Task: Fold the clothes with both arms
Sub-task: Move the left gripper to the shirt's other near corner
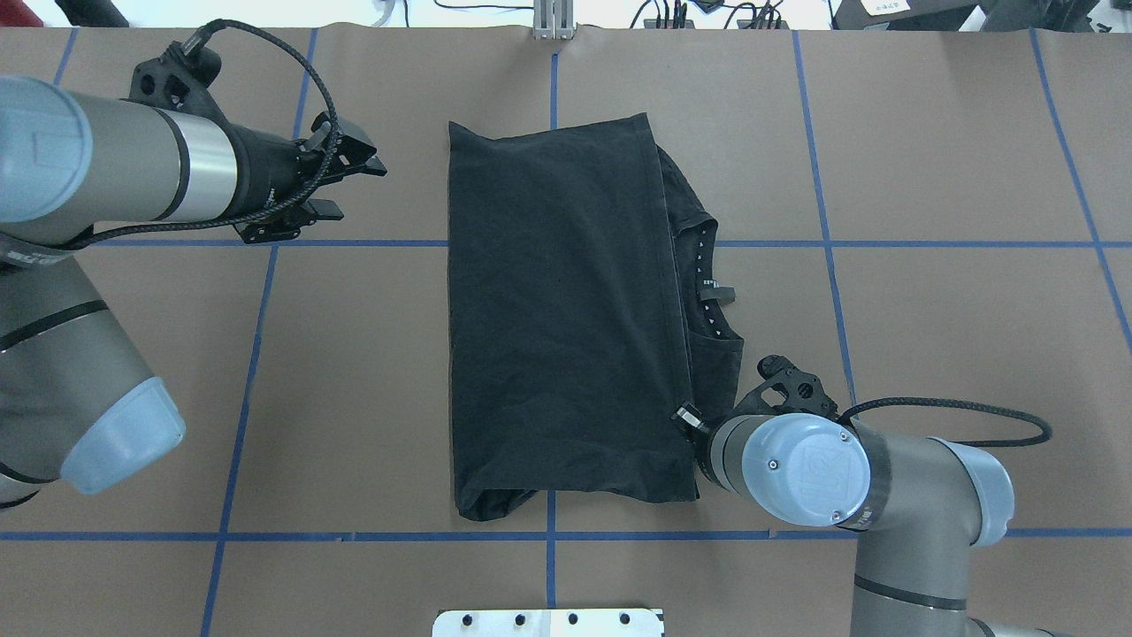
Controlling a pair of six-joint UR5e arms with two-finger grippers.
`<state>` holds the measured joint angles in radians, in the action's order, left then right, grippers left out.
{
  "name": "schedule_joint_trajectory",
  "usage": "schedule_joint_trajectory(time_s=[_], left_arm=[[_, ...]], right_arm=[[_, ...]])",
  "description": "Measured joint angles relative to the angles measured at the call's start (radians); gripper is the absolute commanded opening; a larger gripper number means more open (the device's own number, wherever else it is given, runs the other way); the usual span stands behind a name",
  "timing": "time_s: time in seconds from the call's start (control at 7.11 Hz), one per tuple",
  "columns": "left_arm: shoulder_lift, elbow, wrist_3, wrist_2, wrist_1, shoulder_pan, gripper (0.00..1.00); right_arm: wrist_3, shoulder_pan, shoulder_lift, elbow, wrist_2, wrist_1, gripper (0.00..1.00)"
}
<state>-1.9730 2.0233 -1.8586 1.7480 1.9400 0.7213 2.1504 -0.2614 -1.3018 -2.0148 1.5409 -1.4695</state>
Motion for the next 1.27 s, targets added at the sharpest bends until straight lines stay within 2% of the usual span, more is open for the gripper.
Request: schedule_joint_trajectory(time_s=[0.42,0.56,0.84,1.27], left_arm=[[0.044,0.032,-0.242,-0.248,-0.009,-0.219,0.71],[0.072,0.043,-0.324,-0.289,-0.008,-0.275,0.70],[0.097,0.040,-0.477,-0.319,-0.007,-0.361,0.63],[0.113,0.001,-0.594,-0.398,-0.010,-0.525,0.63]], right_arm=[[0.002,-0.001,-0.035,-0.040,0.003,0.003,0.00],[0.002,-0.001,-0.039,-0.049,0.004,0.004,0.00],[0.001,-0.001,-0.039,-0.059,0.003,0.004,0.00],[0.001,-0.001,-0.038,-0.058,0.003,0.005,0.00]])
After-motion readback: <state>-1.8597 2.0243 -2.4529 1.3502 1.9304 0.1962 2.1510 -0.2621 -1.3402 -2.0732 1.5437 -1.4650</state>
